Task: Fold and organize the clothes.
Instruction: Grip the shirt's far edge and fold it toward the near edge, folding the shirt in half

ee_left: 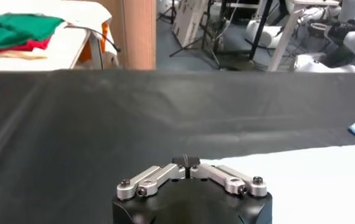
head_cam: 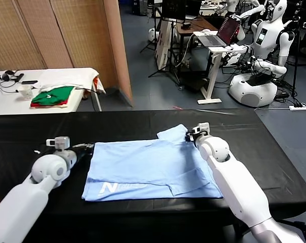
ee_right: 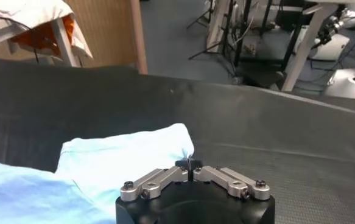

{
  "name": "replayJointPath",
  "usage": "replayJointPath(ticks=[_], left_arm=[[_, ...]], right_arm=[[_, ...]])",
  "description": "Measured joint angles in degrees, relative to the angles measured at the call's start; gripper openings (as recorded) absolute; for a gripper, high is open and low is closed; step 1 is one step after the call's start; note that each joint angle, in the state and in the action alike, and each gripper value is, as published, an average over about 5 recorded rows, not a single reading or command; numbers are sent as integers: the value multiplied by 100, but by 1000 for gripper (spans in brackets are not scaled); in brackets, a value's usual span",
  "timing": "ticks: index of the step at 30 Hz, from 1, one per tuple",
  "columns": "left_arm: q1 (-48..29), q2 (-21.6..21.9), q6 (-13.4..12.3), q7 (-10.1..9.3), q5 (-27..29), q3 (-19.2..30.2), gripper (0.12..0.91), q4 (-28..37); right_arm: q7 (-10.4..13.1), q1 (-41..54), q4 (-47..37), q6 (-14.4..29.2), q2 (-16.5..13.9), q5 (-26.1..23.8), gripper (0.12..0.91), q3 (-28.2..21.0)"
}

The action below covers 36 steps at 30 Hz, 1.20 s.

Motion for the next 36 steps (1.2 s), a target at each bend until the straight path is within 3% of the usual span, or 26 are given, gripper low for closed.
replayJointPath(ticks=[6,9,11,18,22,24,36], left_arm=[[-97,-128,-4,-58,-32,50,793,156],[-104,-179,-7,-59,-2,75,864,198],[-104,-209,-11,-60,16,84,821,212],[-100,-230,-26,-61,52,93,393,223],[-95,-223,-49,-59,64,93,186,228],[-93,-222,-76,-57,86,93,147,215],[114,15,-221,-76,117,-83,144,-245]], right_arm=[[-2,0,3,-2,-17,-1,142,-4],[-3,0,3,-2,-17,-1,142,-7],[-4,0,3,-3,-17,-1,142,-9],[-9,-7,8,-3,-17,-1,142,-7],[-11,-44,50,-2,-20,1,142,22],[-10,-71,98,4,-34,15,142,53],[-9,-300,668,31,-277,212,142,320]])
